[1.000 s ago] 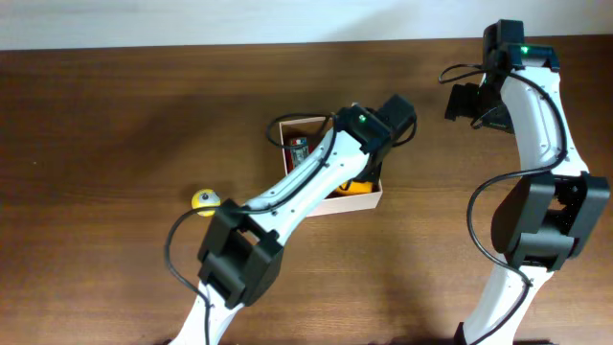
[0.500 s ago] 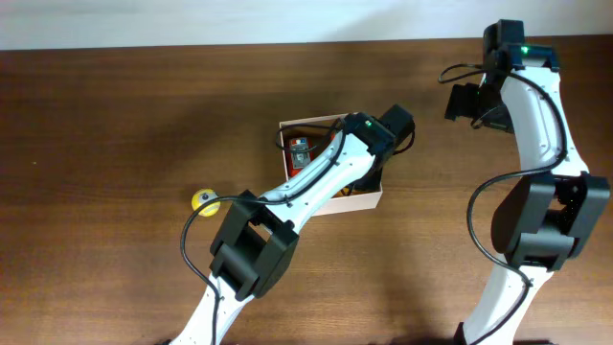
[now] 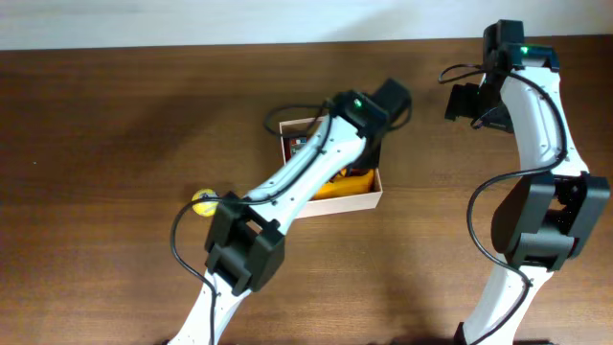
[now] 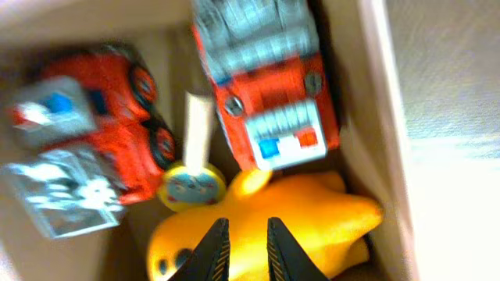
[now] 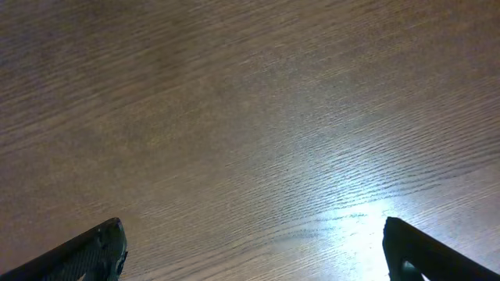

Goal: Pack container
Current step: 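Lower the orange toy into the box and open the left gripper, then raise the left gripper and move it to the yellow ball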

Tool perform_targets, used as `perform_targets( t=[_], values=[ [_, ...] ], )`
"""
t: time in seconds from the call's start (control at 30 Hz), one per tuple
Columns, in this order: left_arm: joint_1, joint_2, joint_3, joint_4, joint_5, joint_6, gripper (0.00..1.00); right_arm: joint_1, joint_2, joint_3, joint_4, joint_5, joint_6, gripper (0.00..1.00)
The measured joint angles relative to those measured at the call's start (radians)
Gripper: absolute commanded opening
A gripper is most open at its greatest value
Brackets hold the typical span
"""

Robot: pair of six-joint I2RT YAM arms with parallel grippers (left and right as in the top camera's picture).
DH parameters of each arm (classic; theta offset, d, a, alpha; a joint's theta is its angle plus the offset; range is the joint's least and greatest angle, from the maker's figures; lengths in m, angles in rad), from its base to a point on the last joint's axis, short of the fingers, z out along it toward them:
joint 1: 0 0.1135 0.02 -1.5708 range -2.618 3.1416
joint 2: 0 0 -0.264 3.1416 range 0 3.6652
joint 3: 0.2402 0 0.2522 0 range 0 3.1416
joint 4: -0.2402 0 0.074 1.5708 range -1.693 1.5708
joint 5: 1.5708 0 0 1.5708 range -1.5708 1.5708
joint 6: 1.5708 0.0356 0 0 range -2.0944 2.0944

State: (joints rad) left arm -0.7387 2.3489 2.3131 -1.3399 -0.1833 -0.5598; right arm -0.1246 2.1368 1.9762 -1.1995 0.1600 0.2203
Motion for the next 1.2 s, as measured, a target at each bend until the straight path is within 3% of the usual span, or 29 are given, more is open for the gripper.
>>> perform_targets(
  t=[0.4,0.57,0.8,0.87,1.03,1.2],
  values=[
    [0.141,0.000,0.208,-0.327,0.000,-0.019,0.27,0.000,0.000,0.000,0.000,0.000,0.000,0.99],
    [0.237,0.000,0.219,-0.344,0.015,-0.002,0.34,0.000,0.000,0.000,0.000,0.000,0.000,0.99],
    [0.351,-0.002,0.219,-0.344,0.023,0.132,0.37,0.000,0.000,0.000,0.000,0.000,0.000,0.99],
    [0.389,-0.011,0.219,-0.344,0.026,0.168,0.42,0.000,0.000,0.000,0.000,0.000,0.000,0.99],
    [0.499,-0.111,0.219,-0.343,0.047,0.242,0.53,0.000,0.000,0.000,0.000,0.000,0.000,0.99],
    [0.594,-0.363,0.165,-0.343,0.062,0.292,0.55,0.000,0.000,0.000,0.000,0.000,0.000,0.99]
  ],
)
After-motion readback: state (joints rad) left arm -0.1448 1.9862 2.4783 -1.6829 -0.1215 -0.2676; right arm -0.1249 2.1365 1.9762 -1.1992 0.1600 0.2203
